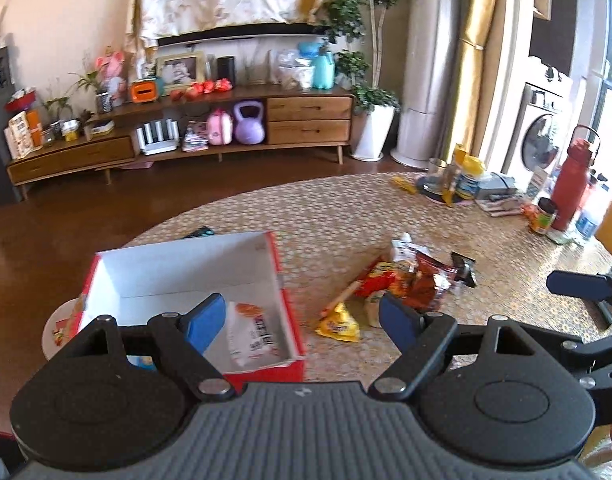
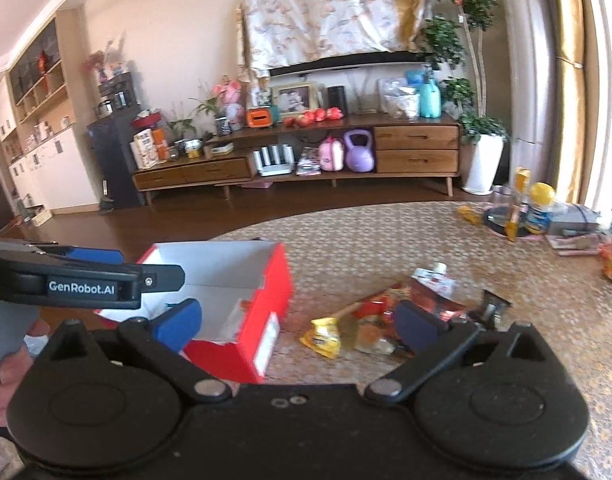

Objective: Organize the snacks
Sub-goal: 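Move both grippers back from the box to the snack pile, then grasp the yellow M&M's packet with the left gripper while the right gripper grasps the dark wrapped candy, then carry the yellow packet with the left gripper while the right gripper carries the candy over the box, then open the left gripper into the box while the right gripper releases the candy, then move both grippers back from the box toward the snack pile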

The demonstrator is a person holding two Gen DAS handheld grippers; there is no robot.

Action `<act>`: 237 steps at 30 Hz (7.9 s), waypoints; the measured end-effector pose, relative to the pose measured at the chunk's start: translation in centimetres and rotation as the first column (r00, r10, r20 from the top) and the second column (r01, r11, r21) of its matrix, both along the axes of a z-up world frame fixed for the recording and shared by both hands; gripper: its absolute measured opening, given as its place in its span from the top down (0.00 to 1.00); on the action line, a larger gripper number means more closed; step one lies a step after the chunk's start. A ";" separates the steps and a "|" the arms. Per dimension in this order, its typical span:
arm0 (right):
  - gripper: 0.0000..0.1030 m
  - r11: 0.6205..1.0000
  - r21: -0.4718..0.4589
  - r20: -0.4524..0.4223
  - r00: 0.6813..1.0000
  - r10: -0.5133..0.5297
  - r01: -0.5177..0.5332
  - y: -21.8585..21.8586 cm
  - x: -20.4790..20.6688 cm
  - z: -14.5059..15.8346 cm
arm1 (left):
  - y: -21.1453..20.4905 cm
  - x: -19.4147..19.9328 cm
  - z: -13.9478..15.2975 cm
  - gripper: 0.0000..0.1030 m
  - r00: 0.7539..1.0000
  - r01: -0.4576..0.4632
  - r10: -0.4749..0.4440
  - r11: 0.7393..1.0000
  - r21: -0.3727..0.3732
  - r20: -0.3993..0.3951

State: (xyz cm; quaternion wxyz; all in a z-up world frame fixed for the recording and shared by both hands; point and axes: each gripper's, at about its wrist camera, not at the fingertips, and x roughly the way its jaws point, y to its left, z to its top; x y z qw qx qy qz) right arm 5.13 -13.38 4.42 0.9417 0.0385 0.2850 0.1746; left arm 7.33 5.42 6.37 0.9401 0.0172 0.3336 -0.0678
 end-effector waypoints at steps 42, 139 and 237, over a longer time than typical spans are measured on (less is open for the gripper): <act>0.48 0.990 -0.141 -0.210 0.977 -0.043 0.013 -5.9 4.4 -15.4 | -11.0 9.8 -16.6 0.43 0.994 -0.080 0.089 0.986 0.144 -0.060; 0.70 0.958 -0.189 -0.079 0.976 0.205 -0.216 13.9 5.6 -3.8 | 11.6 4.6 -4.0 0.72 0.981 -0.132 0.141 0.989 0.073 -0.136; 0.04 0.955 -0.190 -0.106 0.972 0.209 -0.226 13.3 4.0 -2.7 | 11.4 4.3 -4.1 0.30 0.977 -0.168 0.175 0.983 0.072 -0.120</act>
